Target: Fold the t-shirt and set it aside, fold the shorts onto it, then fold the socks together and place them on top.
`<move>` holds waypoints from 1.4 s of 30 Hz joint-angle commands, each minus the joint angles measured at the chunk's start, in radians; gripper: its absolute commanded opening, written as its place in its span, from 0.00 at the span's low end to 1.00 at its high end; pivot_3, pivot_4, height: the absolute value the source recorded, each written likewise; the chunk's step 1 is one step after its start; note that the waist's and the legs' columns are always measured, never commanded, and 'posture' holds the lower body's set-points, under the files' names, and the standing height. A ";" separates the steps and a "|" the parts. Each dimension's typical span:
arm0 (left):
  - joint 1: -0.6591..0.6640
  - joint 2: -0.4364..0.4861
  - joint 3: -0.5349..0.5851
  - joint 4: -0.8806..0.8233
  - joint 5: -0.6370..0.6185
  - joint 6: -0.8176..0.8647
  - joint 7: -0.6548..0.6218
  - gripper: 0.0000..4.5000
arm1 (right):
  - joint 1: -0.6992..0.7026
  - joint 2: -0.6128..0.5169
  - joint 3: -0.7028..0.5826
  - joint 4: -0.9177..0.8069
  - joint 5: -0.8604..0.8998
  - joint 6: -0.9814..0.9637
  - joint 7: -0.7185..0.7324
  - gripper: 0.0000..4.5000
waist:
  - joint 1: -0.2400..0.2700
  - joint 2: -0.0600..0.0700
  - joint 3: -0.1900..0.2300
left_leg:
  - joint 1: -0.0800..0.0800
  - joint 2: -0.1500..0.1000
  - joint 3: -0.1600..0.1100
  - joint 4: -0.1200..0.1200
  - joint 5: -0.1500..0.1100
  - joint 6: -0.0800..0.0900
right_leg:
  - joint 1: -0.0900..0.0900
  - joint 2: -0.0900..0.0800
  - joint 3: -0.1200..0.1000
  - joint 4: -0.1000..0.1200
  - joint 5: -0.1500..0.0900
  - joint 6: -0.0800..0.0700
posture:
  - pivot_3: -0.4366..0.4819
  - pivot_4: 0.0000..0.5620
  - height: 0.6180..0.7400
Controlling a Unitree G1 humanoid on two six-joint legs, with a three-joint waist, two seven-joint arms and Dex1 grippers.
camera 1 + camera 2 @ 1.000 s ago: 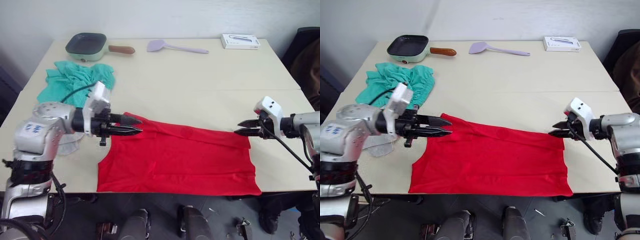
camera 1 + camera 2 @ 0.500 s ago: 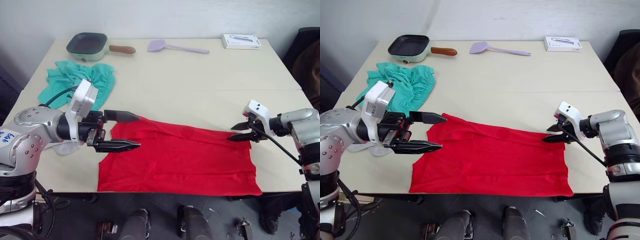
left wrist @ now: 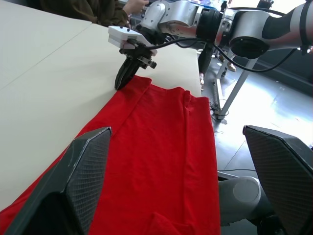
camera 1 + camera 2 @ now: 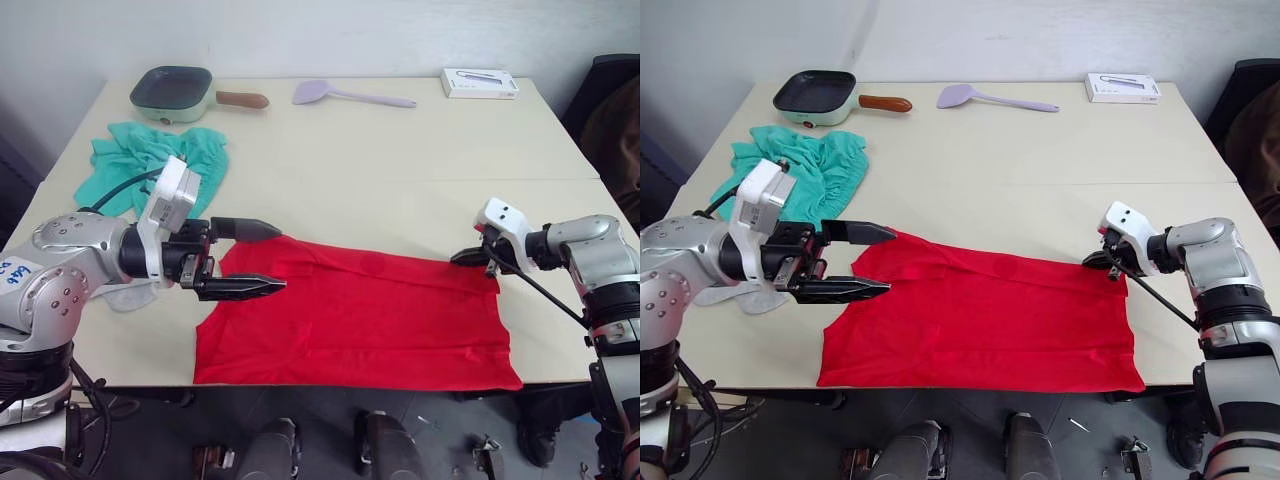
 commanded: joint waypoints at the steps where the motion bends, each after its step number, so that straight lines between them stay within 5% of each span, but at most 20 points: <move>1: 0.000 0.013 0.003 -0.024 0.001 -0.029 0.009 1.00 | -0.024 0.017 -0.013 0.000 0.005 0.025 0.014 0.01 | -0.002 0.000 0.000 | 0.000 0.000 0.000 0.000 0.000 0.000 | 0.000 0.000 0.000 0.000 0.000 0.000 | 0.48 0.27 1.00; 6: -0.005 0.009 0.004 -0.014 0.011 -0.052 0.035 1.00 | -0.130 0.073 -0.007 0.097 -0.026 -0.025 -0.021 0.01 | -0.006 0.000 0.000 | 0.000 0.000 0.001 0.000 0.000 0.000 | -0.001 0.000 0.001 0.000 0.000 0.000 | 0.48 0.27 1.00; 12: 0.000 0.024 0.016 0.005 0.002 -0.051 0.048 1.00 | -0.288 0.233 -0.002 0.330 -0.113 -0.170 -0.303 0.01 | -0.023 0.000 0.000 | 0.000 0.000 0.000 -0.001 0.000 -0.001 | -0.001 0.000 0.001 0.001 0.000 0.000 | 0.48 0.27 1.00; 19: 0.021 0.048 0.048 -0.021 -0.028 -0.031 0.070 1.00 | -0.294 0.199 -0.029 0.295 -0.077 -0.099 -0.134 0.01 | -0.020 0.001 0.001 | -0.002 -0.001 -0.002 -0.002 0.000 0.000 | -0.001 0.000 -0.001 0.000 0.000 -0.001 | 0.48 0.27 1.00; 24: 0.043 0.043 0.043 -0.029 -0.021 -0.046 0.081 1.00 | -0.192 0.097 -0.035 0.121 -0.022 0.046 0.048 0.37 | -0.020 0.001 0.001 | -0.002 -0.001 -0.003 -0.002 0.000 0.000 | -0.001 0.000 -0.002 0.000 0.000 -0.001 | 0.48 0.27 1.00; 33: 0.020 0.028 0.016 -0.015 -0.013 -0.066 0.079 1.00 | -0.023 -0.008 -0.055 -0.069 0.011 0.142 0.083 0.99 | -0.024 0.001 0.001 | -0.001 0.000 0.000 -0.002 0.000 -0.001 | -0.001 0.000 0.000 0.000 0.000 -0.001 | 0.48 0.27 1.00; 36: -0.001 0.017 0.003 -0.008 -0.012 -0.070 0.086 1.00 | 0.024 -0.005 -0.047 -0.104 0.005 0.131 0.075 0.99 | -0.020 0.001 0.001 | -0.001 0.000 0.000 -0.001 0.000 -0.001 | -0.001 0.000 0.000 0.000 0.000 -0.001 | 0.48 0.27 1.00; 42: -0.021 0.012 -0.001 -0.010 -0.039 -0.054 0.073 1.00 | 0.071 0.018 -0.027 -0.117 -0.021 0.100 0.021 0.65 | -0.020 0.001 0.001 | -0.001 0.000 0.000 -0.001 0.000 -0.001 | -0.001 0.000 0.000 0.001 0.000 -0.001 | 0.48 0.27 1.00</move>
